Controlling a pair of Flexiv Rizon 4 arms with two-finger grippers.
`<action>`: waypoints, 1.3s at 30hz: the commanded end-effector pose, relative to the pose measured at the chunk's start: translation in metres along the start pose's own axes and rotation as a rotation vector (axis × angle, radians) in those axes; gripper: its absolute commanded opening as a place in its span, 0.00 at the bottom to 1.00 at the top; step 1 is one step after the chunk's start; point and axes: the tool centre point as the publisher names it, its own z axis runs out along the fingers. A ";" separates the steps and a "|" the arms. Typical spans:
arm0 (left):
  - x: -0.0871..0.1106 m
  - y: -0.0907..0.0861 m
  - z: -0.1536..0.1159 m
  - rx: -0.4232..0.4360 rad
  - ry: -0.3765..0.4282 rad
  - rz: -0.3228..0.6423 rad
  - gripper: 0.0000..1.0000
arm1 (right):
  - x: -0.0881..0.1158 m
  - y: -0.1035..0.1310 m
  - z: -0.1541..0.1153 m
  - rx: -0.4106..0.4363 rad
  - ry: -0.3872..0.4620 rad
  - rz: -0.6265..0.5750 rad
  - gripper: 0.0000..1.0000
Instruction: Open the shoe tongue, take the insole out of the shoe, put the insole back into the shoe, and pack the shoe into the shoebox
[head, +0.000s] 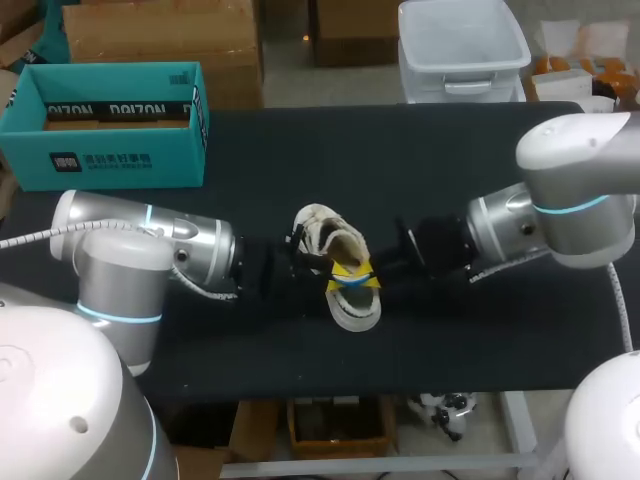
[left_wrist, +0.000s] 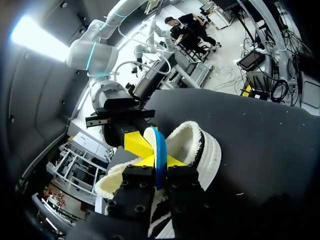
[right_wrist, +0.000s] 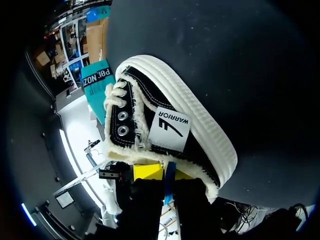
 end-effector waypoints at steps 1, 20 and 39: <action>-0.001 -0.004 0.001 -0.012 0.007 -0.008 0.00 | 0.002 0.016 0.008 0.025 -0.009 0.001 0.00; -0.002 -0.003 0.003 0.089 0.076 -0.023 1.00 | -0.007 0.004 -0.010 -0.059 -0.077 -0.020 0.00; 0.001 -0.004 0.003 0.104 0.117 -0.147 1.00 | -0.007 0.009 -0.010 -0.131 -0.273 -0.092 0.00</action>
